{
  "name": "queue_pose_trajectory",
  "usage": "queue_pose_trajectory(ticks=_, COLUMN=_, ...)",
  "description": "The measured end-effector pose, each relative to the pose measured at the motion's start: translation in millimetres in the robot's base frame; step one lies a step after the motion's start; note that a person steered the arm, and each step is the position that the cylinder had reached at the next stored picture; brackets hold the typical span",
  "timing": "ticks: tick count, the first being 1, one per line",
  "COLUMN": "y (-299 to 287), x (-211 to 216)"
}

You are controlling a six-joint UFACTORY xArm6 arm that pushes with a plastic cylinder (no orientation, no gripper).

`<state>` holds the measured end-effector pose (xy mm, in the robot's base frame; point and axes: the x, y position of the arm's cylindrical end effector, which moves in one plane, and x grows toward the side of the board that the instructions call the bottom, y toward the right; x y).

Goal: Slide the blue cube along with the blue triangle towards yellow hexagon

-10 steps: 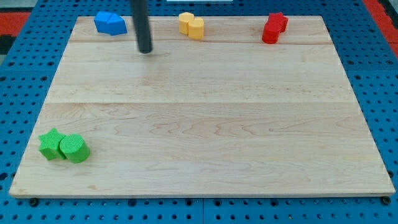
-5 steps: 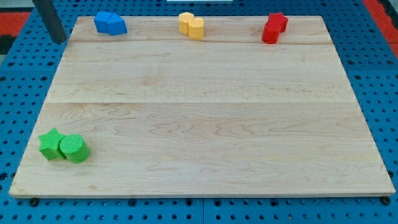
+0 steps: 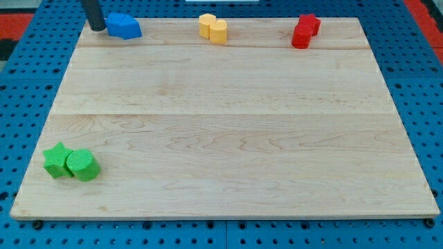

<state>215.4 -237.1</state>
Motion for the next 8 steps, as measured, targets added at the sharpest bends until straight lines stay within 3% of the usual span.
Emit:
queue_pose_trajectory(ticks=2, y=45.5, x=-0.4)
queue_pose_trajectory(ticks=4, y=34.5, x=-21.6)
queue_pose_trajectory(ticks=8, y=80.7, x=-21.0)
